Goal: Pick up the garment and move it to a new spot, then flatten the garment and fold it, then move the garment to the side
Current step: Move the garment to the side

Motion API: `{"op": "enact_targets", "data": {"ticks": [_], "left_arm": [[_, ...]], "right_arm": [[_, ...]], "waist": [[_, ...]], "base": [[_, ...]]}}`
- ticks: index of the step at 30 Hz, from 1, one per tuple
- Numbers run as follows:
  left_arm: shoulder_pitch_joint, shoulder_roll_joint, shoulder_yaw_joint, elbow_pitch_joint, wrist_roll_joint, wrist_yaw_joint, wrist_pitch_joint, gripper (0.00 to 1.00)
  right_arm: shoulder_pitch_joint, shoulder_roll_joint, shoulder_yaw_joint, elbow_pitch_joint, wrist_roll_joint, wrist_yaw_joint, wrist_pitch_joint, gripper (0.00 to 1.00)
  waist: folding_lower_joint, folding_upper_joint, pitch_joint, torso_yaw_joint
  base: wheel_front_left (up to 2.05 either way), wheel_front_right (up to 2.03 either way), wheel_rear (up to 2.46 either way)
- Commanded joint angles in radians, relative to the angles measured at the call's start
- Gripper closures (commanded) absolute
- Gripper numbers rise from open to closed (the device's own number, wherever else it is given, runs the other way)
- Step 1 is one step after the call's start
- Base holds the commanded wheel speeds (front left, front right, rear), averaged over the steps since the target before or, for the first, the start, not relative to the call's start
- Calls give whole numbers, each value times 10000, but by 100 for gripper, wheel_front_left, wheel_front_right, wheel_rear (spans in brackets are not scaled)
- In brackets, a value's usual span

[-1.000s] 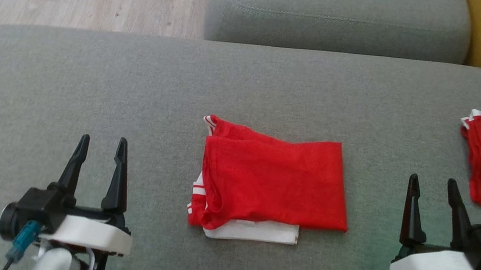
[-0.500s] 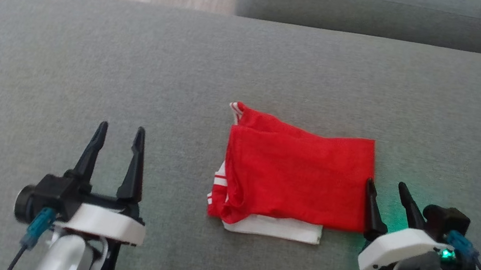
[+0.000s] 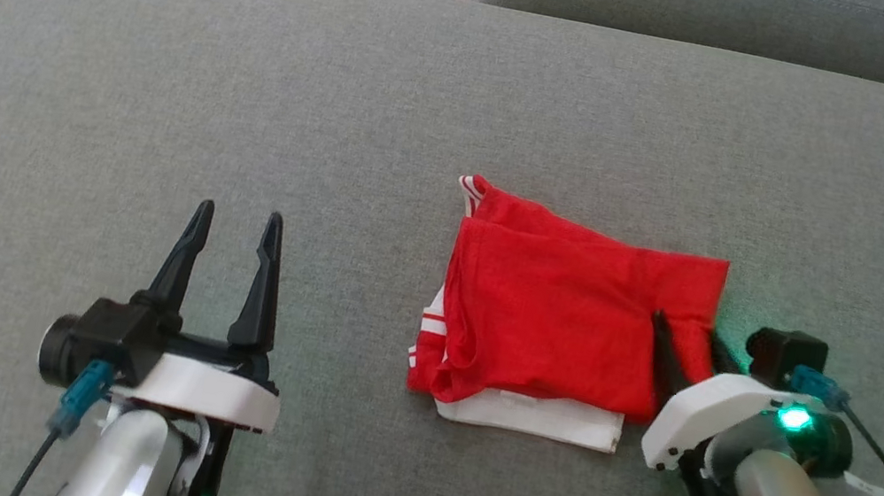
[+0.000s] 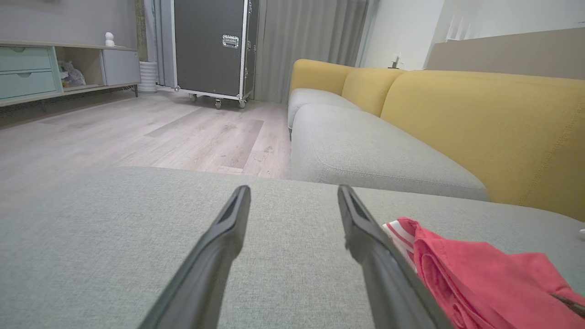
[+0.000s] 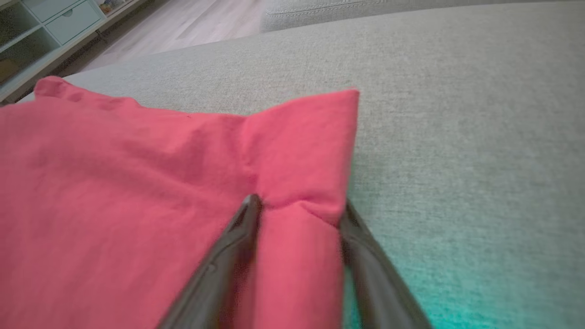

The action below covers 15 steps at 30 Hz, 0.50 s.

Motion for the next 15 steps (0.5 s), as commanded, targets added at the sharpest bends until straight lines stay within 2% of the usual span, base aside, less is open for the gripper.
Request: {"op": "enact_targets", "data": {"ticks": [1, 5, 10, 15], "left_arm": [[-417, 45, 252, -279, -16, 66, -93, 0], [-352, 45, 230, -188, 11, 73, -93, 0], [-192, 45, 209, -60, 104, 100, -93, 0], [-135, 45, 233, -247, -24, 177, -93, 0]], "right_arm": [[-51, 187, 355, 140, -141, 33, -136, 100], [-376, 187, 185, 353, -928, 33, -772, 100], [-588, 0, 141, 233, -1987, 33, -1065, 100], [-811, -798, 247, -394, -2721, 33, -1166, 100]], "waist": [[-1, 0, -59, -76], [-1, 0, -311, -348], [-1, 0, -660, -886], [-1, 0, -870, -1503]], "base": [[0, 0, 0], [0, 0, 0], [0, 0, 0], [0, 0, 0]]}}
